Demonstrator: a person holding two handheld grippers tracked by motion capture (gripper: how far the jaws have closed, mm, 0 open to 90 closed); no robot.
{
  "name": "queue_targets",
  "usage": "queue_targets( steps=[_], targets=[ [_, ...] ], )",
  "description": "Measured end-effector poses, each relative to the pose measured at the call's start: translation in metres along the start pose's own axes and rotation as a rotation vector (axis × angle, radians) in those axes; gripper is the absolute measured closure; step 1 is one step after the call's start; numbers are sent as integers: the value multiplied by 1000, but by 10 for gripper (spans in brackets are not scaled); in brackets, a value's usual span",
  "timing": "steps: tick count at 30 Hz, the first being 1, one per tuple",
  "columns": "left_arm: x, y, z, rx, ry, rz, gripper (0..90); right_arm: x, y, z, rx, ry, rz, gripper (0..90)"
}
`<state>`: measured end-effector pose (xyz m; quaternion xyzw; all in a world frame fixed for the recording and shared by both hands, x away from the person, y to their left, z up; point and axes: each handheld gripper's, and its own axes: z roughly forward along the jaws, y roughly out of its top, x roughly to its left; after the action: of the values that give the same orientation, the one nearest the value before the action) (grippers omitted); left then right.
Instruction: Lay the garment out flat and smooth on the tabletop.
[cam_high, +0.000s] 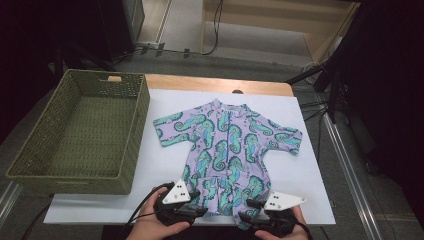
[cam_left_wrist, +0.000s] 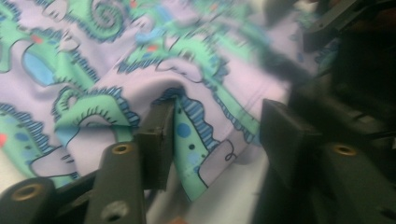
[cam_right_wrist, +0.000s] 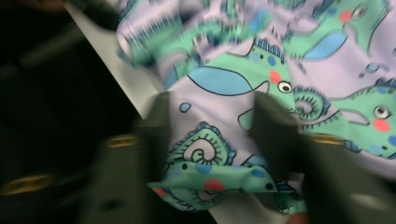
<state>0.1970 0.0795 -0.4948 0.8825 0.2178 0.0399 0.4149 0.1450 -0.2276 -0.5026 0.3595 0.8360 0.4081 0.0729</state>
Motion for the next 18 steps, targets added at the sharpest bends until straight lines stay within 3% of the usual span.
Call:
queue_targets(
  steps=[1, 3, 5, 8, 10, 12, 15, 16, 18],
  targets=[
    [2, 1, -1, 4, 10, -13, 691, 0, 1, 3, 23, -15, -13, 713],
    [10, 8, -8, -30, -30, -54, 853, -3, 8, 0, 19, -21, -33, 836],
    [18, 18, -17, -62, -20, -63, 866, -9, 20, -11, -42, -22, -26, 870],
    [36, 36, -23, -89, 15, -87, 868, -27, 44, -26, -134, -71, -24, 875],
    [55, 47, -20, -105, 24, -139, 867, -45, 60, -26, -158, -117, -3, 875],
    [76, 52, -13, -120, 51, -197, 850, -68, 70, -17, -124, -219, -16, 866],
    [101, 51, 1, -82, 109, -239, 725, -105, 70, 5, -56, -318, 98, 737],
    [104, 50, 2, -80, 104, -247, 682, -113, 67, 7, -51, -309, 142, 705],
    [104, 46, -2, -104, 107, -258, 609, -110, 64, 1, -99, -292, 150, 656]
  ],
)
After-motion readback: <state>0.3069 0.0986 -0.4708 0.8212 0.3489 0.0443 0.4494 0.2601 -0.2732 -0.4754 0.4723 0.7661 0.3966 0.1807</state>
